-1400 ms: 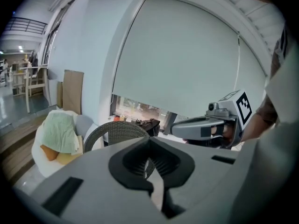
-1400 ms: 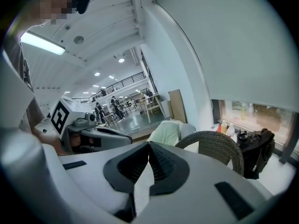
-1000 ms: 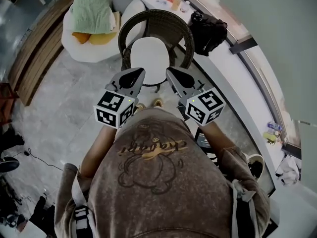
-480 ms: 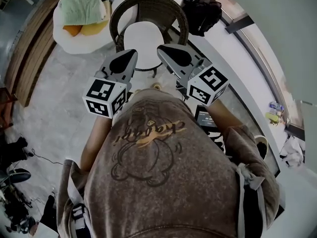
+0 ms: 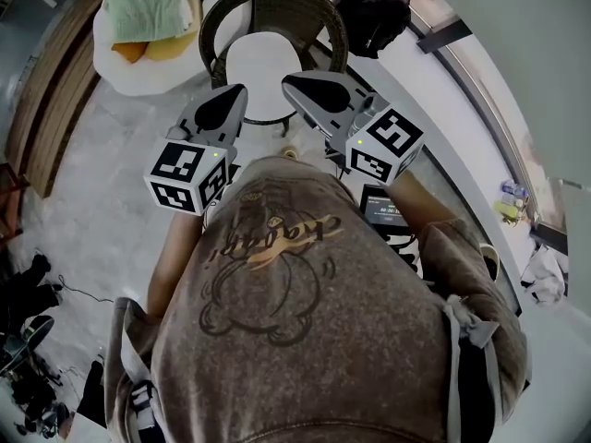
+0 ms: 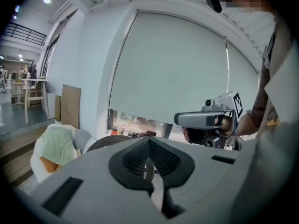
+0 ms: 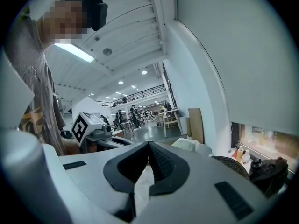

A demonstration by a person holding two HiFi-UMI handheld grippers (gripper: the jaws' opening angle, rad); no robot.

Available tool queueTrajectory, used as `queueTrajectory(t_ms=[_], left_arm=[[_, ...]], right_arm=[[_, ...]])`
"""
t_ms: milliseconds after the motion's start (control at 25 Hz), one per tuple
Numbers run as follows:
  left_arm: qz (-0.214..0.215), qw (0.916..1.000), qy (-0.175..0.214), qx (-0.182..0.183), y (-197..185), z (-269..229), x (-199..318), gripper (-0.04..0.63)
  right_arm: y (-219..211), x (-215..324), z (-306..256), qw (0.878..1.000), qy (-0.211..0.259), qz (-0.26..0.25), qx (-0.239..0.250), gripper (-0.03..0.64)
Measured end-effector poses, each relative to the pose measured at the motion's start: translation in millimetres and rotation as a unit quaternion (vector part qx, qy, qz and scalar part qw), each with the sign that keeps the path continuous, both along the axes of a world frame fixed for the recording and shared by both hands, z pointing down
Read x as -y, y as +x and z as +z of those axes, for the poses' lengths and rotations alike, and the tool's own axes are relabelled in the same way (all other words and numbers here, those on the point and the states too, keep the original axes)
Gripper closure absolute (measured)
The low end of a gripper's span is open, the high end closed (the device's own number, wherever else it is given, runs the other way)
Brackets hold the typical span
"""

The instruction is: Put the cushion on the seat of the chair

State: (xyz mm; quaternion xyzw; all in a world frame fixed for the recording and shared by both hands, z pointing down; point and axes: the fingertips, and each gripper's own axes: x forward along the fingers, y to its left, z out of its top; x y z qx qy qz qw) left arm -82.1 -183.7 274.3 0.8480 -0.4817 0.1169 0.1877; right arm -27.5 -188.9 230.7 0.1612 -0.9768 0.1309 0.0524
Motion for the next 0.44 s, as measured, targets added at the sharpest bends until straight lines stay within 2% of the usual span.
queueTrajectory(t_ms=[440], left_arm=[[-0.001,0.9999,-0.010,-0.008,4.3,8.1,2.6,0.591]], right_arm=[[-3.1,3.2,4.5,1.000,-0.004,-0.019,-0.001,0.597]])
